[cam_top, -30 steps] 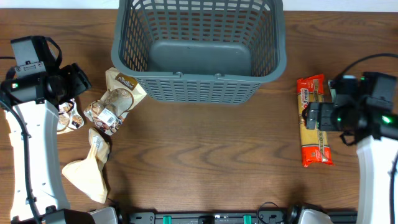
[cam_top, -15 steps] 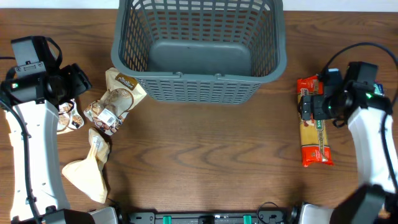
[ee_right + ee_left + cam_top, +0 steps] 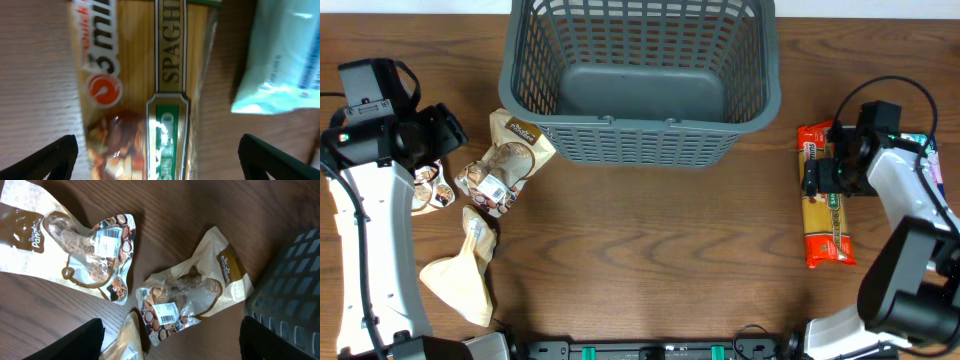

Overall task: Pack container
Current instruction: 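Lower the right gripper onto the orange spaghetti package and grasp, then lift the spaghetti package and carry it over the basket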

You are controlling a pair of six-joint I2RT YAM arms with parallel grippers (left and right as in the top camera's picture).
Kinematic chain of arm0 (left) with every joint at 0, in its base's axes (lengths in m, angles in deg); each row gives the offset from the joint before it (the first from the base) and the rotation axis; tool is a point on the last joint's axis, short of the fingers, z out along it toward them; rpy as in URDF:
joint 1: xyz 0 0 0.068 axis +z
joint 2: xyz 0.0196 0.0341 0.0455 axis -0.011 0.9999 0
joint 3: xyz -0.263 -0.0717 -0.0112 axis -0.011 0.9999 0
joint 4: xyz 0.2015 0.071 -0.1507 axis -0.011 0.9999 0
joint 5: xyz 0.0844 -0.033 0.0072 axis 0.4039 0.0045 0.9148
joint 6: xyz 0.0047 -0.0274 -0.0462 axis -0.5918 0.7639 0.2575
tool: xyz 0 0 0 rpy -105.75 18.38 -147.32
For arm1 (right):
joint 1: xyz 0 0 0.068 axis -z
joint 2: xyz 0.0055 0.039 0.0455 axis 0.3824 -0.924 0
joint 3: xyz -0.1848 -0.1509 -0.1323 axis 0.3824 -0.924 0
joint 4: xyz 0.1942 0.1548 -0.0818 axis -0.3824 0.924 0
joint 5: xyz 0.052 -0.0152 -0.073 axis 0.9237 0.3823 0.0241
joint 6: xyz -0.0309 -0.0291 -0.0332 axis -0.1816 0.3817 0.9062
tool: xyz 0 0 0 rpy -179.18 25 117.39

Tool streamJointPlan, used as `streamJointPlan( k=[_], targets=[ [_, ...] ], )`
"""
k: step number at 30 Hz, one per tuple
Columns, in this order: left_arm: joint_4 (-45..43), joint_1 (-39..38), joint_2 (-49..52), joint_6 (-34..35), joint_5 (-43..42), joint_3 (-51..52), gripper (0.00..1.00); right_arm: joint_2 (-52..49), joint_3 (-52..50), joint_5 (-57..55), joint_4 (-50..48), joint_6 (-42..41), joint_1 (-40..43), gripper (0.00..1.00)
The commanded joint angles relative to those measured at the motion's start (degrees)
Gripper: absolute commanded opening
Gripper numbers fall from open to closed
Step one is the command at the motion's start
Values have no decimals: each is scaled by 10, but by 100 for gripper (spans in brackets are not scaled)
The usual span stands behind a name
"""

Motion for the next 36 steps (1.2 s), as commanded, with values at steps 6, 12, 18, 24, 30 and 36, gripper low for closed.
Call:
streamJointPlan(
  k=[6,12,18,24,30,36],
  targets=[
    [7,2,2,5,0,2,75,-56,2,3,-27,-12,3,90],
    [8,2,2,5,0,2,75,-57,2,28,-44,-12,3,54],
    [8,2,2,5,0,2,75,-57,3,35,-55,-12,2,11],
    [8,2,2,5,0,2,75,-39,47,85,-33,-13,-2,4],
    [8,2,2,5,0,2,75,30,203,171,27,-56,-2,1],
    [17,2,2,5,1,2,75,86,373,208,46,-72,-23,1]
  ],
)
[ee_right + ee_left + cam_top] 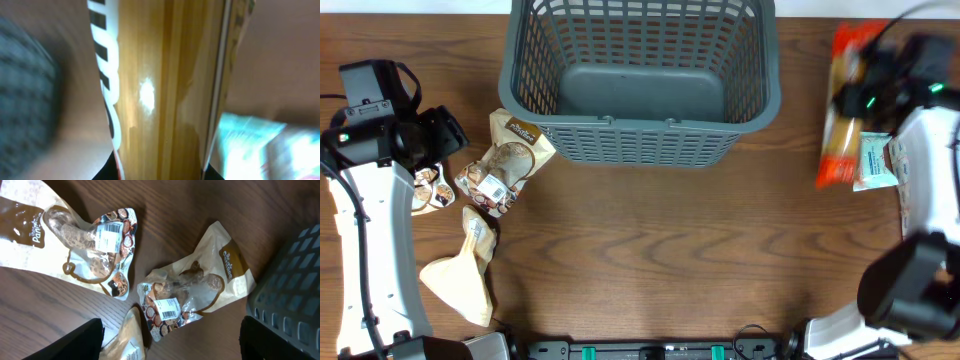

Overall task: Pack container
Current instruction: 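Lift the spaghetti package and carry it over the basket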

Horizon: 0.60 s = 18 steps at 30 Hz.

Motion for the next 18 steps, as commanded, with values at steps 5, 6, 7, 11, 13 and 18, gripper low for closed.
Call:
streamJointPlan(
  k=[5,6,7,11,13,18],
  targets=[
    [13,2,2,5,1,2,75,82,215,52,9,-21,-73,1],
    [14,2,2,5,0,2,75,82,230,53,2,-18,-87,1],
    [15,2,2,5,0,2,75,82,245,53,-10,-10,-105,1],
    [20,2,2,5,0,2,75,80,259,53,-111,37,-191,1],
    [24,2,2,5,0,2,75,71,259,52,-165,83,-249,1],
    [33,2,2,5,0,2,75,18,259,56,-208,169,-341,1]
  ],
)
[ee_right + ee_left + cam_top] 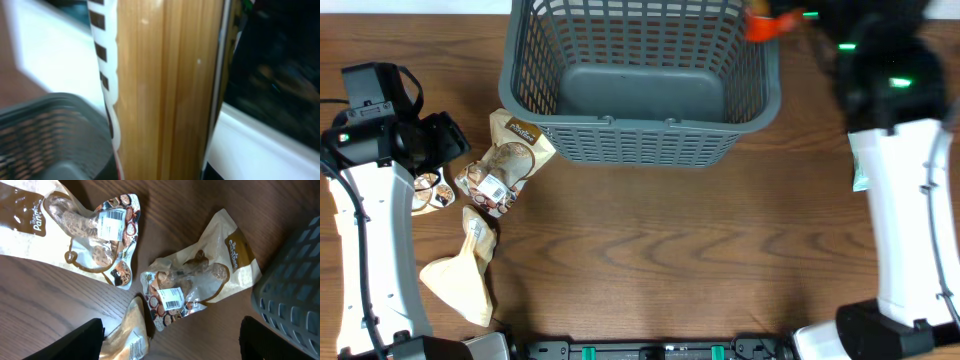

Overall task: Pack container
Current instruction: 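Lift the spaghetti package and carry it over the basket, then release the spaghetti into the basket and withdraw the right gripper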

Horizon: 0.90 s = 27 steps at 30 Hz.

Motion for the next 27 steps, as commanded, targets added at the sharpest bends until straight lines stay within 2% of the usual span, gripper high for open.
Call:
streamJointPlan(
  k=[1,4,9,17,25,26,27],
  targets=[
    [7,2,2,5,1,2,75,-38,19,21,-11,92,-48,1],
    [12,2,2,5,0,2,75,-90,19,83,22,183,-71,1],
    [21,2,2,5,0,2,75,-171,19,166,76,217,-73,1],
    [25,2,2,5,0,2,75,-259,19,167,136,217,-71,1],
    [25,2,2,5,0,2,75,-267,19,129,234,277,-60,2],
    [25,2,2,5,0,2,75,-267,19,123,244,281,-58,3],
    [25,2,2,5,0,2,75,-267,19,123,249,280,-56,15]
  ],
)
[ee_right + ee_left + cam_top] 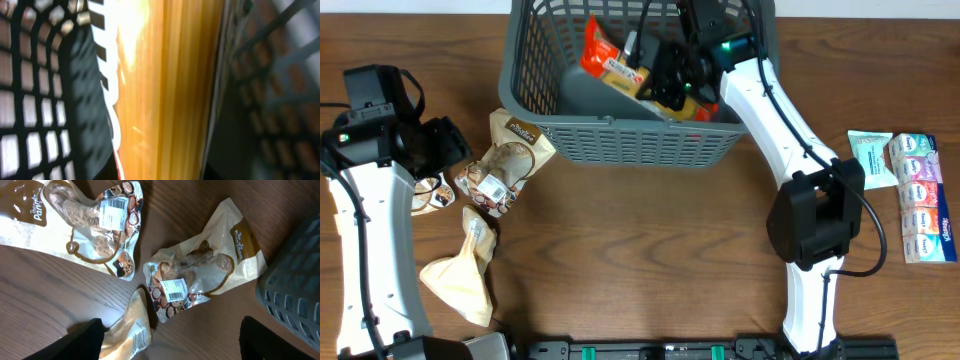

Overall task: Pack container
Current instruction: 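Release the spaghetti into the basket and withdraw the right gripper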

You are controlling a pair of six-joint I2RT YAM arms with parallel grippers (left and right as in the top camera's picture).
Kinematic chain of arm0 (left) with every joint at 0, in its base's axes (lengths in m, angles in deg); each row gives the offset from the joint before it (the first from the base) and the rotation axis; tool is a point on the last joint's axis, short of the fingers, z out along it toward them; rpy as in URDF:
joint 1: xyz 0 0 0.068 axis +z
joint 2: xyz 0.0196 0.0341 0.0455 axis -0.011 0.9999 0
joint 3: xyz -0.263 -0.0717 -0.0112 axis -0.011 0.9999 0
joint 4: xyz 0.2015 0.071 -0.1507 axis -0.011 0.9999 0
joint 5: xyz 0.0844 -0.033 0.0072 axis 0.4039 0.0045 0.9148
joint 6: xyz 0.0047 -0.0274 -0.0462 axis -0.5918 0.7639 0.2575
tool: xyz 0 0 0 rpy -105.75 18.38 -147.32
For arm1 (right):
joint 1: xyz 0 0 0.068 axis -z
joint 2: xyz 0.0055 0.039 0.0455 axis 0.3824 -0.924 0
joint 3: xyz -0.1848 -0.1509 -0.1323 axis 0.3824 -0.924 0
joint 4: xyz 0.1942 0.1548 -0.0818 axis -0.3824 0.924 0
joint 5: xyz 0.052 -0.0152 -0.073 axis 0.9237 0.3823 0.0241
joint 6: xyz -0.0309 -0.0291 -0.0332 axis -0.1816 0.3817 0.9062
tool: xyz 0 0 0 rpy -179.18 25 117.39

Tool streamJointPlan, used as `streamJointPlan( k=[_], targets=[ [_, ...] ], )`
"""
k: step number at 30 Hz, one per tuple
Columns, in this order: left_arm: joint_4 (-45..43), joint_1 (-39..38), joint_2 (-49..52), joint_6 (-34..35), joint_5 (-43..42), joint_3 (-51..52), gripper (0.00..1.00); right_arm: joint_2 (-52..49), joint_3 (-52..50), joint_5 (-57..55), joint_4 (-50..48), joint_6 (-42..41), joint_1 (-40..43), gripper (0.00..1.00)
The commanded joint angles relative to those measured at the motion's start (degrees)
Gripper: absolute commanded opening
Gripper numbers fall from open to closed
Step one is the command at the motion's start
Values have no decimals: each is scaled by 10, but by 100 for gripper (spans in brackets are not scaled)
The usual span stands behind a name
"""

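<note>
The grey plastic basket (530,90) stands at the back centre. My right gripper (670,85) reaches down into it, shut on the spaghetti packet (612,62), which slants across the basket's inside; the packet (165,90) fills the right wrist view against the mesh wall. Three cream-and-brown treat bags lie left of the basket: one (510,160) next to it, one (428,190) under my left arm, one (460,275) nearer the front. My left gripper (172,345) hovers open above them, its fingers (80,340) at the frame's bottom corners.
A pale blue tissue packet (870,160) and a multi-coloured pack of tissues (920,195) lie at the right edge. Bare wooden table (650,260) stretches in front of the basket.
My right gripper with the spaghetti was above the basket's back right corner; now it is down inside the basket, packet slanting toward the left. My left gripper has shifted slightly over the treat bags.
The spaghetti first lay on the table at the right with my right gripper open over it. Then it was held, lifted near the tissues, then raised above the basket's far right corner, and now it is inside the basket. The left arm stayed over the treat bags.
</note>
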Motion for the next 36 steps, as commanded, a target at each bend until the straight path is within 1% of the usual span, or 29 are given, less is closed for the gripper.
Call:
streamJointPlan(
  k=[1,2,3,5,6,10,12,16,17,18,19,20,22,26,31,36],
  targets=[
    [3,2,2,5,1,2,75,25,19,11,1,30,13,26],
    [3,2,2,5,1,2,75,26,19,11,2,24,14,34],
    [3,2,2,5,1,2,75,28,19,11,2,18,14,37],
    [3,2,2,5,1,2,75,33,20,11,-3,13,14,48],
    [4,2,2,5,1,2,75,38,23,11,-7,10,14,52],
    [7,2,2,5,1,2,75,66,44,14,-43,-30,17,51],
    [8,2,2,5,1,2,75,85,67,20,-44,-31,21,50],
    [8,2,2,5,1,2,75,137,115,11,-26,-66,46,52],
    [8,2,2,5,1,2,75,155,123,3,-15,-74,58,56],
    [8,2,2,5,1,2,75,170,127,-5,-3,-80,71,64],
    [8,2,2,5,1,2,75,186,129,-13,10,-83,85,76],
    [8,2,2,5,1,2,75,206,129,-22,30,-89,108,83],
    [8,2,2,5,1,2,75,231,129,-44,60,-111,152,83],
    [7,2,2,5,1,2,75,251,129,-87,131,-168,249,78],
    [7,2,2,5,1,2,75,236,128,-97,236,-171,349,75],
    [8,2,2,13,1,2,75,191,128,-188,328,-171,399,77]
  ],
)
